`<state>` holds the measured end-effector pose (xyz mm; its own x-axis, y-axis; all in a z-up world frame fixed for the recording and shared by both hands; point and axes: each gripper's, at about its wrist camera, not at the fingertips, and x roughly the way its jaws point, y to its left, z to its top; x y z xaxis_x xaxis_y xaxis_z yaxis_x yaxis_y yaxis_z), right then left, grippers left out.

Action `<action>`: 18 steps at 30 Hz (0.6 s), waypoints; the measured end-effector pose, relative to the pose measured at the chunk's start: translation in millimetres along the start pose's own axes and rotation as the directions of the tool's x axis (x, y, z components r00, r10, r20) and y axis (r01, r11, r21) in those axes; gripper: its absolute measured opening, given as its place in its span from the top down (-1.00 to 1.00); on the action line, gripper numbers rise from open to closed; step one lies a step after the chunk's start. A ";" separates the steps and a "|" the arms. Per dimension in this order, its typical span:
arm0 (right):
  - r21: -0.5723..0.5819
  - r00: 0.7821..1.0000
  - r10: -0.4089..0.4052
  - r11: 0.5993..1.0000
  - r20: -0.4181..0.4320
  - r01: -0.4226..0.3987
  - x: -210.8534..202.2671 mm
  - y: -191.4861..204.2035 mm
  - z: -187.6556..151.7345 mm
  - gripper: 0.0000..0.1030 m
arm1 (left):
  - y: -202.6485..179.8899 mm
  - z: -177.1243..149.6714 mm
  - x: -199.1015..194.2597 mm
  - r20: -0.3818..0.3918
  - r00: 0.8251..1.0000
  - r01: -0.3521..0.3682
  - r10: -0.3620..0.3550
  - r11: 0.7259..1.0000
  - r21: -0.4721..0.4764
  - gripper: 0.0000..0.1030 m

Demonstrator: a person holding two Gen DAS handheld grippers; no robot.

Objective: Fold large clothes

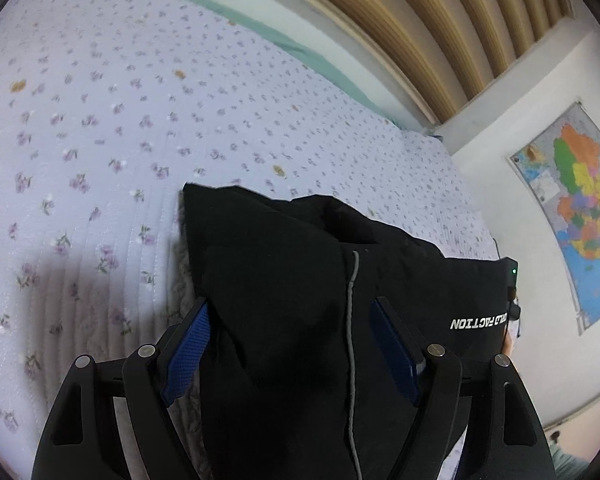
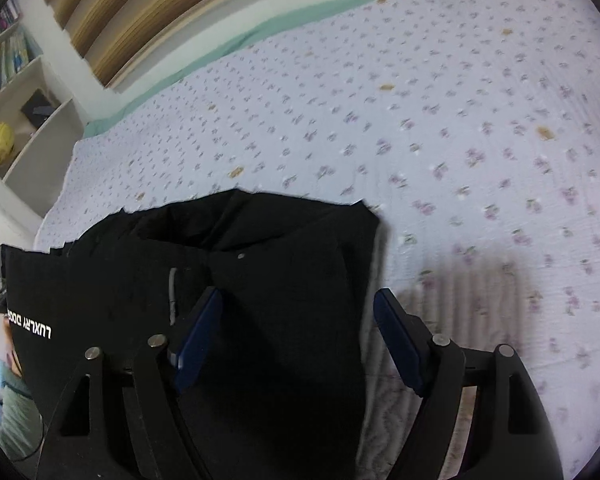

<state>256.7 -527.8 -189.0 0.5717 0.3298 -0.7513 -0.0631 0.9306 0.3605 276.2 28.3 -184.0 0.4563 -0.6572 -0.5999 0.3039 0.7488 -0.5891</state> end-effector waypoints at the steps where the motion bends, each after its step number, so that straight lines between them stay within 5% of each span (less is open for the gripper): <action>1: -0.034 1.000 -0.022 0.999 0.022 0.023 -3.9 6.6 -3.2 0.23 | -4.4 -3.1 -3.6 0.021 0.999 -0.025 0.025 0.999 0.026 -0.16; 2: -0.072 0.996 -0.072 0.995 0.052 0.076 -10.3 14.4 -7.3 0.36 | -9.5 -6.2 -5.8 0.024 0.996 -0.083 0.082 0.995 0.061 0.67; 3: -0.097 0.990 -0.112 0.988 0.083 0.120 -17.8 22.0 -11.9 0.45 | -12.0 -6.7 -6.7 0.023 0.993 -0.120 0.119 0.990 0.076 0.80; 10: -0.162 0.937 -0.224 0.948 0.267 0.273 -87.9 68.3 -8.1 0.62 | -52.6 -3.5 -63.2 0.208 0.968 -0.169 0.141 0.978 0.124 0.83; 15: -0.122 0.855 -0.363 0.893 0.371 0.432 -115.6 95.1 41.3 0.63 | -74.0 39.0 -82.1 0.314 0.932 -0.213 0.179 0.974 0.078 0.84; 18: -0.078 0.822 -0.447 0.862 0.353 0.501 -94.6 96.2 71.7 0.63 | -73.8 63.5 -65.0 0.339 0.900 -0.303 0.275 0.952 0.032 0.84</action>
<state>255.2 -480.9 -43.7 0.7867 -0.2005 -0.5839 0.1689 0.9796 -0.1089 277.3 21.2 -67.1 0.7777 -0.3559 -0.5182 0.1777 0.9151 -0.3619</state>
